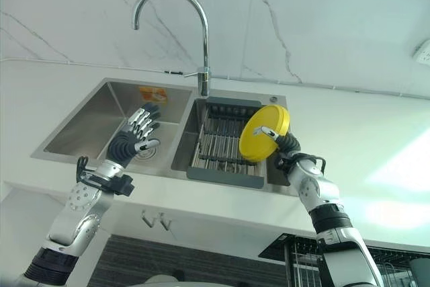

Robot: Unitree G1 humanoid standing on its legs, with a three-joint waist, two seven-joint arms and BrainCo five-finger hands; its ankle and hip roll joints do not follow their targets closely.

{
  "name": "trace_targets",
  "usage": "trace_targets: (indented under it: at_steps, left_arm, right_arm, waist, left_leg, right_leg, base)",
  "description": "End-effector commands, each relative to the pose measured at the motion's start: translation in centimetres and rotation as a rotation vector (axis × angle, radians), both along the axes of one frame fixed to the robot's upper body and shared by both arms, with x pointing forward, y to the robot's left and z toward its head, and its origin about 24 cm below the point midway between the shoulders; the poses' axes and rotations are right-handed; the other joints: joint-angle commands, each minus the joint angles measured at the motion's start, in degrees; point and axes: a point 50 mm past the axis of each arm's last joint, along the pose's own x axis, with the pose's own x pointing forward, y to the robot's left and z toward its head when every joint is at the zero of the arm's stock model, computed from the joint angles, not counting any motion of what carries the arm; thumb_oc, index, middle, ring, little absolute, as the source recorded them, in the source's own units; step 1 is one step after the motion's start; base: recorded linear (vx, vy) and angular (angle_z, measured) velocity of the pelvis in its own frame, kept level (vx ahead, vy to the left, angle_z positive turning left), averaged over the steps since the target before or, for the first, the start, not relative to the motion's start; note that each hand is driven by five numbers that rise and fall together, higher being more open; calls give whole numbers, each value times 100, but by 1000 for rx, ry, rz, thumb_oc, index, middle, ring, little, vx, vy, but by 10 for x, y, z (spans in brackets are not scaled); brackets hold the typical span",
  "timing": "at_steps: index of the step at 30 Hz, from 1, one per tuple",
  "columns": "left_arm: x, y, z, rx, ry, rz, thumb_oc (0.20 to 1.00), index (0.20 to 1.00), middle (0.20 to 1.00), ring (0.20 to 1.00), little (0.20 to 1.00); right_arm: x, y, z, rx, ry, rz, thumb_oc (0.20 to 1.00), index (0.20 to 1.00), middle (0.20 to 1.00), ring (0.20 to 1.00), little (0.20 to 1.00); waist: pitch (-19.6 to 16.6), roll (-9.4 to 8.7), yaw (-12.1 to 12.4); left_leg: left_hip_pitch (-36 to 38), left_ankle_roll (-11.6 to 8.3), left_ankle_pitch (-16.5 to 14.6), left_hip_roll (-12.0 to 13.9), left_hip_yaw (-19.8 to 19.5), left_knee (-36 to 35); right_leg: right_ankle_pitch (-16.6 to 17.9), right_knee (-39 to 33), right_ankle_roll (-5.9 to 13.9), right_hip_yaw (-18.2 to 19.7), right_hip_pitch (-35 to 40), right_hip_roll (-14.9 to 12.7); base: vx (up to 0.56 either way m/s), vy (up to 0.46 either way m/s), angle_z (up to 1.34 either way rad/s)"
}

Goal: Place the dishes in the dishwasher.

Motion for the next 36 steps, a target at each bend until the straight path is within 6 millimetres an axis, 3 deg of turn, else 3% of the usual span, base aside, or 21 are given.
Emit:
trace_targets:
  at_steps: [1, 7, 8, 9, 10, 24, 29, 36]
  left_arm:
    - [10, -10, 20, 7, -90, -49, 1000, 1000, 1000, 1000, 1000]
    - [11, -12, 19, 5, -74, -52, 1000, 1000, 1000, 1000, 1000]
    - [11, -12, 18, 6, -71, -54, 1000, 1000, 1000, 1000, 1000]
    - [11, -12, 18, 6, -68, -56, 1000, 1000, 1000, 1000, 1000]
    - [11, -13, 16, 5, -59, -60, 1000, 1000, 1000, 1000, 1000]
    - [14, -20, 8, 11, -11, -75, 1000, 1000, 1000, 1000, 1000]
    - [14, -20, 8, 7, -10, -72, 1000, 1000, 1000, 1000, 1000]
    - [11, -15, 9, 1, -25, -62, 1000, 1000, 1000, 1000, 1000]
  right_arm:
    - [26, -4, 44, -7, -134, -23, 1000, 1000, 1000, 1000, 1000]
    - [33, -8, 46, -29, -122, -62, 1000, 1000, 1000, 1000, 1000]
    - [34, -10, 47, -34, -121, -75, 586, 586, 586, 586, 586]
    - [35, -11, 47, -36, -122, -85, 329, 329, 329, 329, 329]
    - [38, -13, 49, -33, -119, -109, 200, 200, 200, 200, 200]
    - [45, -14, 41, -137, -16, -119, 200, 200, 200, 200, 200]
    - [45, -12, 42, -48, -48, -130, 200, 200, 200, 200, 200]
    - [40, -10, 60, 145, -208, -119, 200, 200, 200, 200, 200]
  waist:
    - [-76, -159, 175]
    - [-98, -146, 243]
    - [-103, -141, 258]
    - [-107, -138, 267]
    - [-124, -135, 294]
    - [-125, -115, 405]
    - [-112, -101, 376]
    - [-126, -101, 282]
  left_leg:
    - [97, -58, -383, 42, 433, 32]
    - [99, -60, -371, 33, 401, 32]
    - [101, -61, -371, 33, 398, 32]
    - [102, -61, -370, 32, 394, 32]
    - [96, -61, -368, 30, 381, 32]
    - [135, -66, -406, 18, 344, 32]
    - [151, -64, -418, 24, 360, 32]
    - [126, -61, -360, 53, 430, 32]
  right_leg:
    - [-475, 11, 292, -138, 318, -321]
    - [-478, 11, 285, -167, 337, -318]
    - [-482, 11, 281, -181, 341, -318]
    - [-484, 11, 280, -187, 345, -318]
    - [-491, 11, 280, -198, 352, -318]
    - [-540, 11, 294, -278, 429, -338]
    - [-541, 11, 291, -262, 422, -331]
    - [-486, 11, 255, -244, 342, -298]
  base:
    - [10, 7, 3]
    - [13, 5, 3]
    - [0, 0, 0]
    - [0, 0, 0]
    - [0, 0, 0]
    - [9, 8, 4]
    - [-14, 0, 0]
    - [-23, -26, 0]
